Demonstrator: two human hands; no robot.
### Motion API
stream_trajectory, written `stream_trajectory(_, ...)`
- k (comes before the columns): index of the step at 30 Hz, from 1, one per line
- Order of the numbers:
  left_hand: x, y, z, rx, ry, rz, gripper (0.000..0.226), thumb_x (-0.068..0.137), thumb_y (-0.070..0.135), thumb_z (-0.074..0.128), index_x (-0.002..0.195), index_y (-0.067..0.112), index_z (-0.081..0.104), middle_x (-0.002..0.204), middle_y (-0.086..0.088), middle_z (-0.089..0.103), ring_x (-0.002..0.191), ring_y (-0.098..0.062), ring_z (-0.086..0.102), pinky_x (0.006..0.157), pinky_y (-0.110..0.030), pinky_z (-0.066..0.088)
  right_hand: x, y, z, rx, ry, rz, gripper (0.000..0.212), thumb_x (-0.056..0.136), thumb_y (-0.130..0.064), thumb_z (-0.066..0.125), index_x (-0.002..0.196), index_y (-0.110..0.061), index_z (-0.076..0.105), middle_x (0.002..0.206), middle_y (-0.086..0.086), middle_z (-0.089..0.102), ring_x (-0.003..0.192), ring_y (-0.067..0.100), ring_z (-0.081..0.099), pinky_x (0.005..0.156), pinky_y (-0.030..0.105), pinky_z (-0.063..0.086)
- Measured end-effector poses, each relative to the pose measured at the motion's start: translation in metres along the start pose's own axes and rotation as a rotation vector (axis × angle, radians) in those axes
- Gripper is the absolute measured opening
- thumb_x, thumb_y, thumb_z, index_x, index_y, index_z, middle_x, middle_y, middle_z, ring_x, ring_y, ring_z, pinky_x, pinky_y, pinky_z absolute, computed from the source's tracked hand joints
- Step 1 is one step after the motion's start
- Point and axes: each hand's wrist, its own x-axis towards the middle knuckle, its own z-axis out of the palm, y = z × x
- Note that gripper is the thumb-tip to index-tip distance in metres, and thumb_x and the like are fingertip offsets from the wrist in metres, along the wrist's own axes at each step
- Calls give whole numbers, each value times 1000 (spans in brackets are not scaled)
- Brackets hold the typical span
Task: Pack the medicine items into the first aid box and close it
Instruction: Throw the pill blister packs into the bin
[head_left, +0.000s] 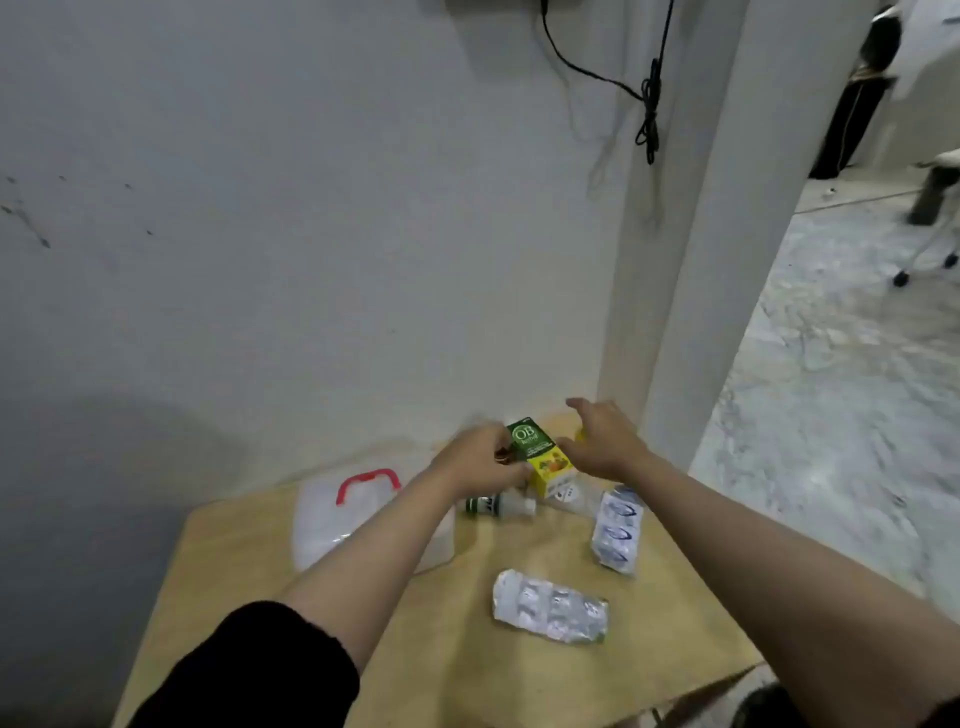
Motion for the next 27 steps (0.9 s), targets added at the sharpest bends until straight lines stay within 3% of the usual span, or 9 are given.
stream_trajectory(5, -2, -14, 57, 59, -175, -29, 47, 84, 40, 62, 121, 12, 55, 114, -3, 60, 108, -19, 56, 79, -25, 38, -37, 47, 28, 29, -83, 196, 64, 84, -37, 59, 139, -16, 35, 129, 23, 47, 123, 40, 44, 100, 47, 40)
stream_trajectory(9, -4, -35, 99, 80, -276, -65, 53, 83, 34, 66, 130, 16, 50, 133, -8, 54, 120, -22, 54, 93, -29, 44, -56, 69, 49, 54, -105, 272, 63, 85, -33, 58, 141, -16, 34, 136, 19, 43, 128, 38, 40, 104, 45, 37)
stream_trajectory(14, -11, -49, 138, 192, -365, -68, 55, 82, 32, 65, 134, 26, 48, 131, -7, 51, 123, -26, 47, 98, -37, 42, -71, 85, 76, 36, -99, 352, 61, 86, -40, 54, 142, -25, 35, 139, 16, 39, 127, 37, 40, 103, 45, 38)
stream_trajectory(21, -14, -61, 161, 245, -305, -34, 63, 70, 34, 71, 130, 34, 54, 130, 1, 44, 121, -20, 42, 90, -30, 45, -80, 92, 102, -97, -21, 400, 54, 88, -45, 49, 138, -30, 37, 136, 12, 38, 124, 33, 35, 97, 44, 36)
stream_trajectory(27, -17, -66, 161, 406, -205, 17, 66, 72, 51, 67, 134, 38, 47, 129, 5, 50, 119, -23, 46, 90, -35, 33, -91, 93, 111, -112, 10, 386, 49, 83, -38, 54, 130, -30, 44, 138, 9, 37, 122, 34, 36, 97, 43, 34)
